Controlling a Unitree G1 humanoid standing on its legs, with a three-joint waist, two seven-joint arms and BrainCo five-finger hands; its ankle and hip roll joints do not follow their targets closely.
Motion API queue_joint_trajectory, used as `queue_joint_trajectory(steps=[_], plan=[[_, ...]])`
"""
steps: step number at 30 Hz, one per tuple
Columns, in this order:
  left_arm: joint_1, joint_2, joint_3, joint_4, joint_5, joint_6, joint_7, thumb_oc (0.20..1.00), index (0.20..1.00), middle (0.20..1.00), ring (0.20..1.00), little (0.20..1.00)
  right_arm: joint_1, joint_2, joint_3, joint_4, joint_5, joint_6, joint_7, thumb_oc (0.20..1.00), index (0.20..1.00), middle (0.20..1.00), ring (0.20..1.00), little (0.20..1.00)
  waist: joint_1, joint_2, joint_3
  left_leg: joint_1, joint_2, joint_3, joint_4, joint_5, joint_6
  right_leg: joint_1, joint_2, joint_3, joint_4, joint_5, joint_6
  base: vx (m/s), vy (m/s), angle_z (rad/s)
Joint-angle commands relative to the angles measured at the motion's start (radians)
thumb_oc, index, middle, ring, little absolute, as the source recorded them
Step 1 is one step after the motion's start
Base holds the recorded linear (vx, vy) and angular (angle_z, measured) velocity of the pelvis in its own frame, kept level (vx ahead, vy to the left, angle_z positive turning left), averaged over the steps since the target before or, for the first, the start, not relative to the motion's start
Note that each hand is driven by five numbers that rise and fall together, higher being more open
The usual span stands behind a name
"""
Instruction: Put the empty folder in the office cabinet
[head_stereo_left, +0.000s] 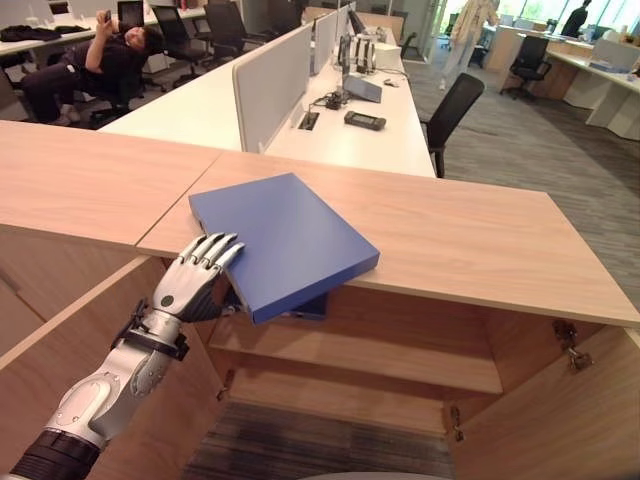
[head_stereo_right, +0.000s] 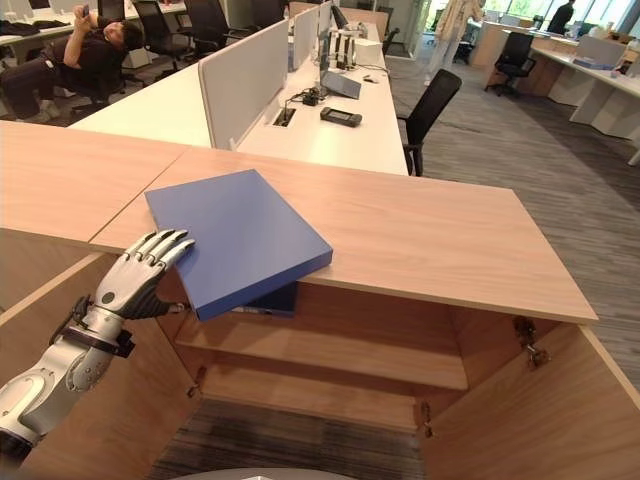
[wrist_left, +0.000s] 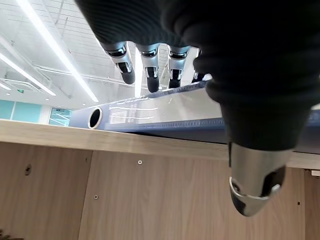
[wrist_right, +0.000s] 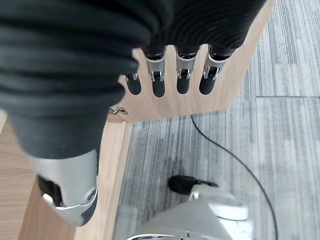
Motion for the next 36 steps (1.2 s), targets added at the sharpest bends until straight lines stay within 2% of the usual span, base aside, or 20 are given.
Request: queue_joint_trajectory(steps=[1,7,19,20,21,22,30,36], plan=[[-0.133,0.011,-0.007,0.02,0.044,0.003,0.015,1.0,1.0,1.0,1.0,1.0,-0.068,-0.025,0.005,0.03,0.024,-0.009,-0.009,1.0,1.0,1.0,1.0,1.0,-0.009,-0.017,0.027,0.01,-0.047,-0.04,0.013,-0.12,0.033,0.009,0.044,-0.032,0.009,-0.036,0.041,-0.01,0.007,-0.04],[-0.205,-0.022,-0.081,0.072,0.072,0.023,0.03,1.0,1.0,1.0,1.0,1.0,-0.068,-0.02,0.007,0.041,0.015,-0.004,-0.019,1.0,1.0,1.0,1.0,1.0,-0.018,-0.018,0.024,0.013,-0.047,-0.035,0.013,-0.121,0.034,0.01,0.043,-0.029,0.009,-0.036,0.041,0.0,0.0,-0.01],[-0.227,-0.095,-0.13,0.119,0.076,0.04,0.033,1.0,1.0,1.0,1.0,1.0,-0.072,-0.019,0.003,0.05,0.012,0.0,-0.031,1.0,1.0,1.0,1.0,1.0,-0.025,-0.018,0.021,0.02,-0.049,-0.03,0.013,-0.126,0.035,0.013,0.042,-0.026,0.009,-0.035,0.041,0.0,0.0,0.0],[-0.22,-0.106,-0.133,0.13,0.08,0.046,0.034,0.915,0.915,0.915,0.915,0.915,-0.072,-0.017,0.004,0.05,0.011,0.0,-0.035,1.0,1.0,1.0,1.0,1.0,-0.025,-0.019,0.021,0.02,-0.05,-0.03,0.013,-0.126,0.035,0.014,0.043,-0.025,0.009,-0.035,0.04,0.0,0.0,0.0],[-0.22,-0.107,-0.133,0.131,0.08,0.046,0.035,0.533,0.533,0.533,0.533,0.533,-0.072,-0.018,0.004,0.05,0.011,0.0,-0.036,1.0,1.0,1.0,1.0,1.0,-0.025,-0.018,0.02,0.02,-0.05,-0.03,0.013,-0.127,0.035,0.014,0.043,-0.025,0.009,-0.035,0.041,0.0,0.0,0.0],[-0.212,-0.123,-0.135,0.148,0.082,0.054,0.036,0.2,0.2,0.2,0.2,0.2,-0.073,-0.018,0.004,0.049,0.009,-0.001,-0.039,1.0,1.0,1.0,1.0,1.0,-0.025,-0.019,0.02,0.021,-0.049,-0.03,0.013,-0.127,0.035,0.014,0.043,-0.024,0.009,-0.036,0.04,0.0,0.0,0.0],[-0.196,-0.188,-0.16,0.272,0.116,0.107,0.042,0.2,0.2,0.2,0.2,0.2,-0.08,-0.017,0.006,0.045,0.013,-0.001,-0.051,1.0,1.0,1.0,1.0,1.0,-0.027,-0.022,0.021,0.025,-0.047,-0.031,0.013,-0.126,0.035,0.016,0.044,-0.022,0.009,-0.036,0.037,0.0,0.0,0.0],[-0.175,-0.213,-0.164,0.292,0.107,0.106,0.024,0.2,0.2,0.2,0.2,0.2,-0.079,-0.017,0.003,0.042,0.013,-0.001,-0.054,1.0,1.0,1.0,1.0,1.0,-0.026,-0.023,0.022,0.026,-0.046,-0.03,0.013,-0.126,0.035,0.018,0.044,-0.025,0.009,-0.036,0.037,0.0,0.0,0.0]])
